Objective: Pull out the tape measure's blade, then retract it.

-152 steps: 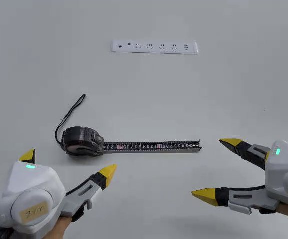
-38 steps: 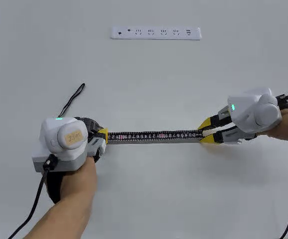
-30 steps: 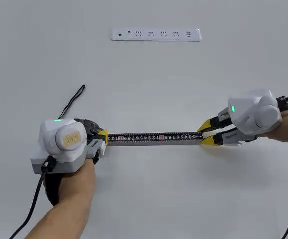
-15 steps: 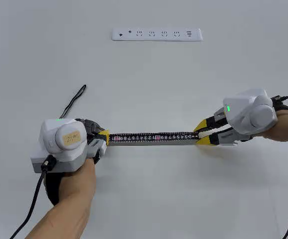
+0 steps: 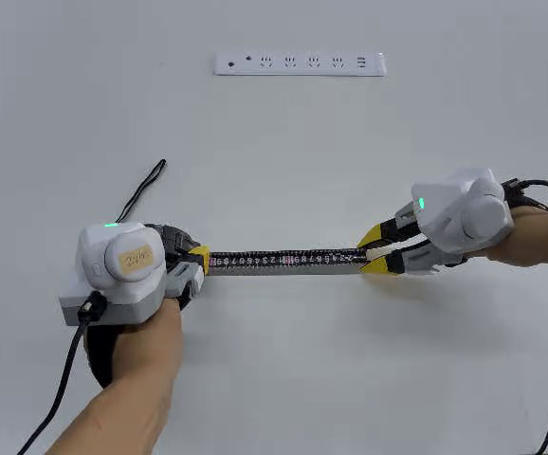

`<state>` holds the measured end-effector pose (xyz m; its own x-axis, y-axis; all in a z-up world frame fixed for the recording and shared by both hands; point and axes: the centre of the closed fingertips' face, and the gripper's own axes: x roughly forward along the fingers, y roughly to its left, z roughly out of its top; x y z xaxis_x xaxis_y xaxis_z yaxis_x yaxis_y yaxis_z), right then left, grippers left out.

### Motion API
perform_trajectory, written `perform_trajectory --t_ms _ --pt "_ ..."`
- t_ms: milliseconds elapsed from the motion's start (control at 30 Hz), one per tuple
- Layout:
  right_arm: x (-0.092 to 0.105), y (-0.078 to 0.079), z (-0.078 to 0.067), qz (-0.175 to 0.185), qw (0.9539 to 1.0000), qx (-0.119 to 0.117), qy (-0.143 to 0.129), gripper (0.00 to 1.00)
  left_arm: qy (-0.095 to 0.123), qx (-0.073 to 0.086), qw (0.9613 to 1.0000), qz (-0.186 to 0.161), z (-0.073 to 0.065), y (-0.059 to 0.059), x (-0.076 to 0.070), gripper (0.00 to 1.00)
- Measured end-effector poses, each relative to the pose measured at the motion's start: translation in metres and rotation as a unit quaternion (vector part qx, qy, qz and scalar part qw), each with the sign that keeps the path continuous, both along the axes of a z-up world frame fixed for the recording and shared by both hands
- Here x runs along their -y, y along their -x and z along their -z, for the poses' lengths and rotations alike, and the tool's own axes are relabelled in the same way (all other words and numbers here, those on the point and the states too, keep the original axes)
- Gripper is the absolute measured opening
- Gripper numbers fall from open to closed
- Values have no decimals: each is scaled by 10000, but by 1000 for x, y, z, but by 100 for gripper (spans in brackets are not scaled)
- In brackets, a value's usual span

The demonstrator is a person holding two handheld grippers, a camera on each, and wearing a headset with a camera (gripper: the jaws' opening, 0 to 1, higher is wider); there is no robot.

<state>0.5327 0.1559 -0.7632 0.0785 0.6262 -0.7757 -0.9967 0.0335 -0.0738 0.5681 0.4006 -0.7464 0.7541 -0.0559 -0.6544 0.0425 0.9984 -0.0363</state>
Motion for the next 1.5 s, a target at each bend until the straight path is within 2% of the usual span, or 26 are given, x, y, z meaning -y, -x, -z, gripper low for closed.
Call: perform_trajectory --t_ms 600,967,1267,1500 --pt "-26 -1 0 -33 9999 -34 -153 12 38 -36 10000 3 0 1 0 63" --pt "-34 -4 2 4 9998 -62 -206 12 56 -53 10000 -6 2 0 -1 63" --pt "-50 -3 5 -24 9996 -94 -271 12 60 -86 9999 27 2 0 -1 63" --pt "-54 -4 6 -2 9995 -114 -299 12 59 -89 9999 30 2 0 -1 63"
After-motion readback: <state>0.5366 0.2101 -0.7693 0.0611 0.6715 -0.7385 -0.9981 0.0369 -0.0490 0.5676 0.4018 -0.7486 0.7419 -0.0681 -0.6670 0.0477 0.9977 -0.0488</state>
